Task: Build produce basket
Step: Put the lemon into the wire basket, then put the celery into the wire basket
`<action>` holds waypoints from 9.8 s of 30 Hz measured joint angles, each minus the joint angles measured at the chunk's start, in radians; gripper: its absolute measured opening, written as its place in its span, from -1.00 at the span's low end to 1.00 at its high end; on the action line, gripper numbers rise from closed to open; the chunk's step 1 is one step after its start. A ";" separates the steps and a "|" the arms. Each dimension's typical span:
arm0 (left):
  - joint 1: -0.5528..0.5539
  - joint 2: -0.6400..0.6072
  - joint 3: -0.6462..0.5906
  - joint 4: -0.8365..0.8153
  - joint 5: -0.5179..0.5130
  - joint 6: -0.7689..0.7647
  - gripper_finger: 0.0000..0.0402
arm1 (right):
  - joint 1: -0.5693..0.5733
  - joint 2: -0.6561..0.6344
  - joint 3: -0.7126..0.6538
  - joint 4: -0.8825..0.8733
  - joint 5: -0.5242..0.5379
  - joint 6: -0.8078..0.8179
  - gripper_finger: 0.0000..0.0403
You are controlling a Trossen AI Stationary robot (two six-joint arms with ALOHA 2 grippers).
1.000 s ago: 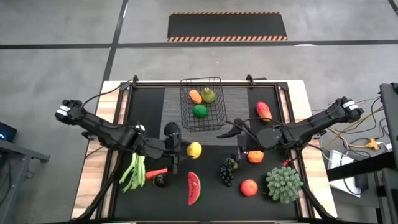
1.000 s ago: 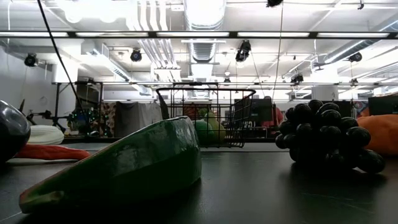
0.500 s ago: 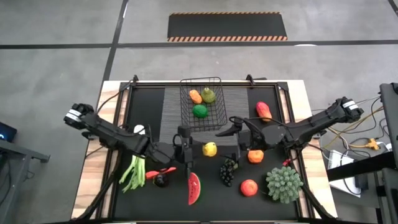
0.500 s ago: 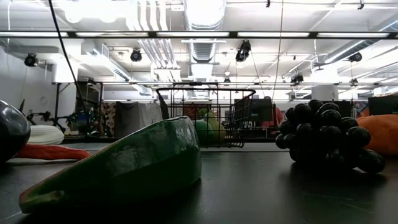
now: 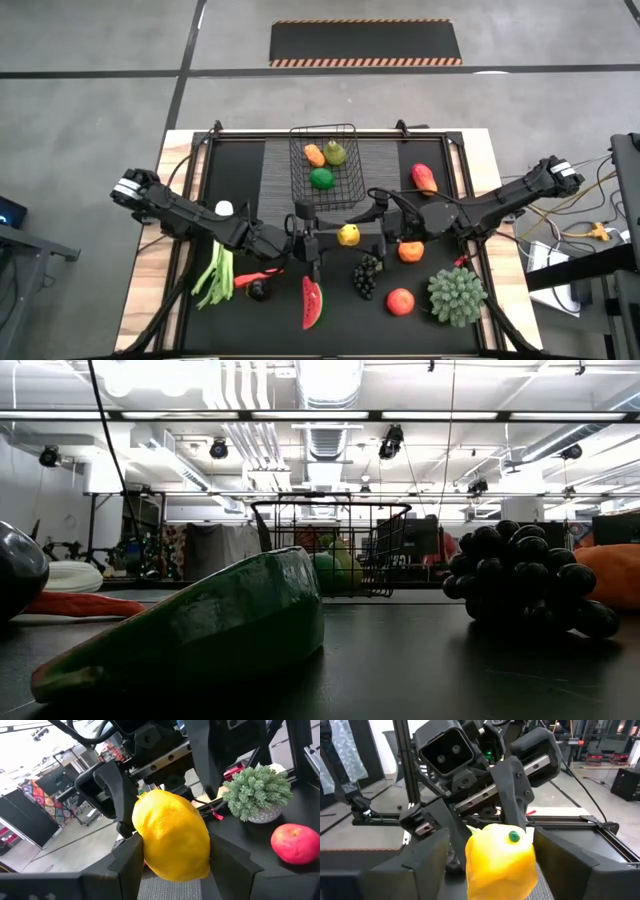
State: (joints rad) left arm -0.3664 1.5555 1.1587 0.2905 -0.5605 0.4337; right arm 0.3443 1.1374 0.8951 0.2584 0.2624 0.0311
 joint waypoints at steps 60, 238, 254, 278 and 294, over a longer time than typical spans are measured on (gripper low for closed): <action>-0.029 -0.217 -0.002 -0.310 -0.080 -0.273 0.62 | -0.616 0.434 0.353 -0.646 0.017 -0.068 -0.43; -0.017 -0.312 -0.431 0.641 0.126 -0.086 -0.53 | -0.211 0.400 0.283 0.192 -0.333 -0.097 -0.32; -0.020 -0.343 -0.434 0.563 0.028 -0.083 0.49 | -0.212 0.356 0.319 -0.035 -0.273 -0.096 -0.80; -0.022 -0.577 -0.451 0.202 0.022 -0.142 0.61 | -0.251 0.290 0.633 -0.821 0.753 -0.906 -0.81; -0.022 -0.596 -0.486 0.119 -0.025 -0.122 0.61 | -0.503 0.305 0.624 -0.813 0.399 -1.942 -0.81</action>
State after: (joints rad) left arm -0.3882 0.9594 0.6728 0.4097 -0.5852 0.3114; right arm -0.1587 1.4419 1.5188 -0.5541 0.6612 -1.9113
